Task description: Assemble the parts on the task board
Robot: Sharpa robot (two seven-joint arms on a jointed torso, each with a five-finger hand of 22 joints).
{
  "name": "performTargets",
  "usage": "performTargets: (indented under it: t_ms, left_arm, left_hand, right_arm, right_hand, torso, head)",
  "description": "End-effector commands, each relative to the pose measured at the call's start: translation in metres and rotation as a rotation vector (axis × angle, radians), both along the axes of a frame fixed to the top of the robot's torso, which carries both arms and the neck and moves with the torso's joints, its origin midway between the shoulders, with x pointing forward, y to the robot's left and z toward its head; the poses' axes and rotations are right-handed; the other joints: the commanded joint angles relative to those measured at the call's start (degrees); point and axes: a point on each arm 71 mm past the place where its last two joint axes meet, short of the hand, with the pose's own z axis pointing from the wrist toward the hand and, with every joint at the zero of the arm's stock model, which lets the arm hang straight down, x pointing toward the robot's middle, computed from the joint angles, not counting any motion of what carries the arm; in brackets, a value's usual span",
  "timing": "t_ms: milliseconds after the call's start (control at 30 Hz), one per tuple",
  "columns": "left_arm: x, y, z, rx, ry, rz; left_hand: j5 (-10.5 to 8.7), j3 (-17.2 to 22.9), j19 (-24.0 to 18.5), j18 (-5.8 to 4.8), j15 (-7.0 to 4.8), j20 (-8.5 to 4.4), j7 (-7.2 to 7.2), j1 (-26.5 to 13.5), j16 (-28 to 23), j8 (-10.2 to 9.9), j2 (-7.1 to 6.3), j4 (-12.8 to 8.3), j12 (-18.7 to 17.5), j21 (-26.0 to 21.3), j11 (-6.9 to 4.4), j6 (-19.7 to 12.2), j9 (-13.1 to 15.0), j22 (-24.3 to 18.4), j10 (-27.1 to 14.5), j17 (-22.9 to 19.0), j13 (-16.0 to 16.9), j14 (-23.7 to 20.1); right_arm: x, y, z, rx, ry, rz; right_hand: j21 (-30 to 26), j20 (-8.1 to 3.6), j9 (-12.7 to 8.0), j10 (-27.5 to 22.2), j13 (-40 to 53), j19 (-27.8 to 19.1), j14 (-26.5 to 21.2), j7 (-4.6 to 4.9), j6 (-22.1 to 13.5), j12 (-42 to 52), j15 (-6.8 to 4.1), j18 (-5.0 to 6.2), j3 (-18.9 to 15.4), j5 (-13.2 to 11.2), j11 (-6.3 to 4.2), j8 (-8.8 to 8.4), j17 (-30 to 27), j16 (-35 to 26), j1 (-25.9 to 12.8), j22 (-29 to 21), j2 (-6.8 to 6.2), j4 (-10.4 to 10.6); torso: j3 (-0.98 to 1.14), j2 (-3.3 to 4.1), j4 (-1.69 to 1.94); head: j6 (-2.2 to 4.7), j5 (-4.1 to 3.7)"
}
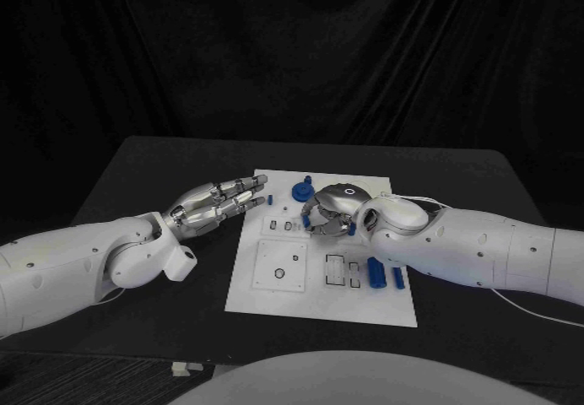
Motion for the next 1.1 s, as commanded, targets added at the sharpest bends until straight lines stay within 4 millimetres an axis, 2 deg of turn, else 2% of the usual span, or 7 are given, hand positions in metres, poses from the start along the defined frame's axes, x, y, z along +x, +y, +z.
performTargets:
  t_ms: [33,200,300,533,600,900,1100]
  left_arm:
    - [-0.001,-0.002,0.0,-0.015,0.0,-0.011]
    - [-0.001,-0.001,0.0,-0.014,0.0,-0.009]
    - [-0.001,0.0,0.001,-0.015,-0.003,-0.005]
    - [-0.001,0.002,0.001,-0.012,-0.005,0.002]
    - [-0.001,0.003,0.001,-0.009,-0.005,0.005]
    - [-0.001,0.005,0.001,0.006,-0.009,0.026]
    - [-0.001,0.006,0.005,0.01,-0.053,0.081]
  left_hand:
    - [0.3,0.37,-0.13,0.8,0.45,0.42,0.38,0.19,-0.21,0.34,0.05,0.05,0.2,-0.19,0.43,-0.16,0.09,-0.09,0.08,-0.05,0.09,-0.02]
    - [0.29,0.41,-0.13,0.8,0.45,0.42,0.42,0.17,-0.21,0.36,0.04,0.07,0.22,-0.19,0.47,-0.11,0.1,-0.09,0.09,-0.05,0.09,-0.02]
    - [0.29,0.42,-0.13,0.8,0.45,0.43,0.44,0.16,-0.21,0.37,0.03,0.07,0.21,-0.19,0.48,-0.1,0.1,-0.09,0.09,-0.05,0.08,-0.02]
    - [0.3,0.44,-0.13,0.81,0.43,0.43,0.45,0.16,-0.21,0.37,0.02,0.07,0.22,-0.19,0.5,-0.1,0.1,-0.09,0.1,-0.05,0.08,-0.02]
    - [0.3,0.44,-0.13,0.81,0.43,0.43,0.45,0.16,-0.21,0.37,0.02,0.07,0.22,-0.19,0.5,-0.1,0.1,-0.09,0.1,-0.05,0.08,-0.02]
    - [0.07,0.48,-0.13,1.04,0.26,0.57,0.16,0.44,-0.21,0.22,-0.64,-0.43,0.31,-0.19,0.33,-0.68,0.01,-0.09,0.08,-0.05,0.1,-0.02]
    - [-1.92,0.34,0.61,1.39,1.41,2.07,0.88,1.84,0.24,0.64,-2.51,-2.26,6.31,0.39,2.27,0.26,0.16,0.4,2.2,0.29,0.97,0.66]
  right_arm:
    - [-0.001,-0.001,-0.001,-0.007,0.001,0.0]
    - [-0.001,-0.003,0.001,0.013,-0.018,0.003]
    - [-0.001,-0.007,0.007,0.05,-0.058,0.004]
    - [0.005,-0.017,0.035,0.152,-0.207,0.022]
    - [0.007,-0.023,0.05,0.188,-0.268,0.03]
    - [0.011,-0.052,0.106,0.349,-0.423,-0.012]
    - [0.016,-0.077,0.127,0.427,-0.425,-0.095]
  right_hand:
    - [-0.28,0.19,-0.47,6.0,15.09,1.89,3.09,-0.13,-1.15,0.2,0.03,0.64,-1.0,-2.89,-0.05,-0.6,-0.07,-0.13,-0.98,8.49,-0.1,0.08]
    - [-0.5,0.05,-1.47,6.0,15.09,1.92,3.05,-0.41,-2.5,0.2,-0.1,0.66,-2.9,-8.5,-0.3,-0.98,-0.28,-0.22,-2.58,8.55,-0.74,1.38]
    - [-0.88,0.06,-2.21,6.0,15.09,1.86,2.93,-0.53,-2.91,0.2,-0.03,0.7,-4.46,-13.04,-0.45,-0.87,-0.82,-0.56,-3.65,8.54,-2.74,4.71]
    - [-1.27,0.02,-3.03,6.0,15.09,1.78,2.85,-0.58,-3.38,0.2,0.02,0.73,-6.32,-13.48,-0.59,-0.81,-1.17,-0.77,-4.86,8.57,-4.84,9.1]
    - [-1.71,0.03,-3.41,6.0,15.09,1.62,2.69,-0.66,-3.5,0.2,0.08,0.82,-9.53,-13.47,-0.68,-0.71,-1.69,-1.18,-8.0,8.5,-3.59,9.07]
    - [-4.39,0.14,-3.77,5.66,14.47,0.91,2.01,-0.49,-2.08,-0.05,0.13,1.29,-15.26,-13.45,-0.55,0.24,-4.74,-3.39,-11.34,7.62,-3.95,9.24]
    - [-11.02,0.79,-3.66,2.27,8.53,-0.99,0.33,0.27,1.28,-2.86,0.82,2.41,-14.86,-13.27,0.18,1.97,-11.14,-8.62,-12.85,5.05,-0.02,9.07]
  torso:
    - [0.01,0.0,0.01]
    - [0.0,-0.01,0.0]
    - [-0.01,0.0,0.0]
    - [0.0,0.0,0.01]
    - [0.01,0.01,0.01]
    - [0.03,-0.05,-0.03]
    - [0.03,-0.13,-0.01]
  head:
    - [-0.01,0.0]
    - [-0.01,0.23]
    - [-0.01,0.38]
    - [-0.01,0.14]
    - [-0.01,0.09]
    - [-0.01,0.16]
    - [-0.01,0.03]
